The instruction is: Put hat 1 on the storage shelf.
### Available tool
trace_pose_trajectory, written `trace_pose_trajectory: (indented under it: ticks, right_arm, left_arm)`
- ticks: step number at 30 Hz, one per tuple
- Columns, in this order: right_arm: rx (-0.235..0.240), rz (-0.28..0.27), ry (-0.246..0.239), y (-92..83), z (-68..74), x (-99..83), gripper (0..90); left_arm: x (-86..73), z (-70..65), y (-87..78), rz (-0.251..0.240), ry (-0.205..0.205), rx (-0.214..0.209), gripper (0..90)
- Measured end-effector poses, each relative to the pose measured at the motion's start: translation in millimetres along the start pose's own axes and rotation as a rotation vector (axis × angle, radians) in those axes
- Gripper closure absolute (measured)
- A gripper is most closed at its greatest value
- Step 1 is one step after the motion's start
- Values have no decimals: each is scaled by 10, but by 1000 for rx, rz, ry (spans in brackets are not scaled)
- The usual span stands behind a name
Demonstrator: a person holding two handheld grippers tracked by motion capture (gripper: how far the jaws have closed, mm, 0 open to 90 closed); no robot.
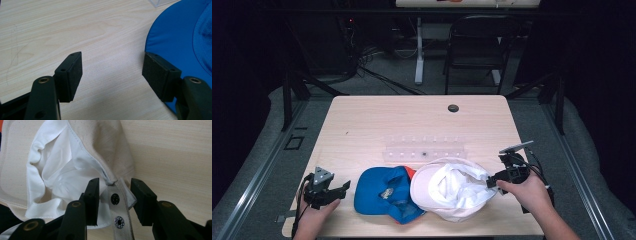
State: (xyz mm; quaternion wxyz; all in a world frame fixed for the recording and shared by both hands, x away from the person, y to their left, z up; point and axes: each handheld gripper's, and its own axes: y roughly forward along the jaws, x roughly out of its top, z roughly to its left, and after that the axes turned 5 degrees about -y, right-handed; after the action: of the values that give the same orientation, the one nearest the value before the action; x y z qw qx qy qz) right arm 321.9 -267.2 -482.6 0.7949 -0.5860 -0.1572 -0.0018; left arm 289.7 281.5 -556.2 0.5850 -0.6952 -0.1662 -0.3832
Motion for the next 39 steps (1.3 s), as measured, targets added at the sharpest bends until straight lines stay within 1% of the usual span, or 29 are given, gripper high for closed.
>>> trace_pose_trajectory:
  ticks: [3, 6, 7, 8, 9, 10, 11, 12, 13, 15, 17, 19, 20, 21, 22, 24, 25, 26, 27, 28, 30, 32, 33, 34, 35, 36, 38, 39]
  right_arm:
    - [-16, 3, -11, -9, 19, 5, 674]
    - [-27, 8, -34, -43, 43, 15, 723]
    - [-20, 9, -40, -55, 53, 21, 736]
    - [-20, 9, -40, -55, 53, 21, 736]
    - [-28, 13, -54, -75, 81, 31, 748]
    - [-31, 9, -51, -79, 102, 35, 752]
    - [-30, 20, -61, -91, 113, 43, 757]
    - [-29, 6, -53, -83, 138, 44, 761]
    - [-31, 32, -75, -103, 146, 58, 765]
    - [-35, 40, -83, -111, 186, 73, 769]
    - [-34, 36, -85, -117, 228, 85, 767]
    - [-25, 36, -82, -117, 258, 96, 758]
    - [-16, 52, -91, -119, 257, 106, 752]
    - [-13, 45, -76, -102, 267, 106, 743]
    - [-5, 60, -80, -94, 255, 110, 735]
    - [-1, 65, -73, -55, 236, 103, 729]
    - [-2, 53, -53, -29, 230, 92, 727]
    - [4, 61, -57, -17, 204, 87, 723]
    - [4, 62, -49, -4, 189, 81, 716]
    - [9, 45, -31, 19, 177, 66, 707]
    - [9, 54, -32, 23, 156, 61, 698]
    - [17, 51, -13, 47, 105, 33, 659]
    - [28, 57, -7, 54, 82, 28, 641]
    - [39, 54, 8, 63, 65, 20, 633]
    - [48, 65, 11, 64, 42, 17, 628]
    - [57, 39, 39, 87, 36, 0, 620]
    - [80, 49, 47, 98, -2, -11, 612]
    - [85, 36, 71, 117, -9, -26, 611]
  left_arm:
    - [-1, -2, 4, -1, 1, 0, 329]
    - [-1, -3, 5, 0, 0, 0, 328]
    - [-1, -5, 7, -1, 0, 1, 328]
    - [-1, -5, 7, -1, 0, 1, 328]
    - [-1, -4, 7, -1, -2, 0, 329]
    - [0, -2, 5, 2, -1, -2, 329]
    - [-1, -2, 6, 1, -2, -2, 329]
    - [-1, 0, 5, 3, -1, -2, 328]
    - [0, 4, 4, 3, 4, -2, 328]
    - [0, 4, 4, 3, 1, -2, 328]
    - [0, 5, 5, 3, 1, -2, 328]
    - [0, 4, 7, 2, 0, -3, 328]
    - [0, 4, 7, 2, 1, -3, 328]
    - [0, 4, 8, 2, 1, -4, 328]
    - [0, 4, 7, 2, 2, -4, 328]
    - [-1, 5, 5, 3, 2, -4, 329]
    - [0, 7, 5, 3, 3, -4, 328]
    - [-1, 8, 5, 3, 1, -3, 328]
    - [-2, 8, 6, 3, -2, -3, 328]
    - [-2, 7, 7, 5, -4, -3, 328]
    - [-3, 6, 8, 5, -5, -3, 328]
    - [-3, 3, 11, 3, -3, -4, 328]
    - [-3, 0, 14, 2, -5, -4, 328]
    - [-3, 0, 14, 4, -2, -4, 329]
    - [-2, -1, 15, 5, 0, -5, 328]
    - [-3, -2, 16, 5, 0, -4, 328]
    - [-3, -2, 18, 6, 0, -5, 328]
    - [-3, -2, 19, 6, 0, -4, 328]
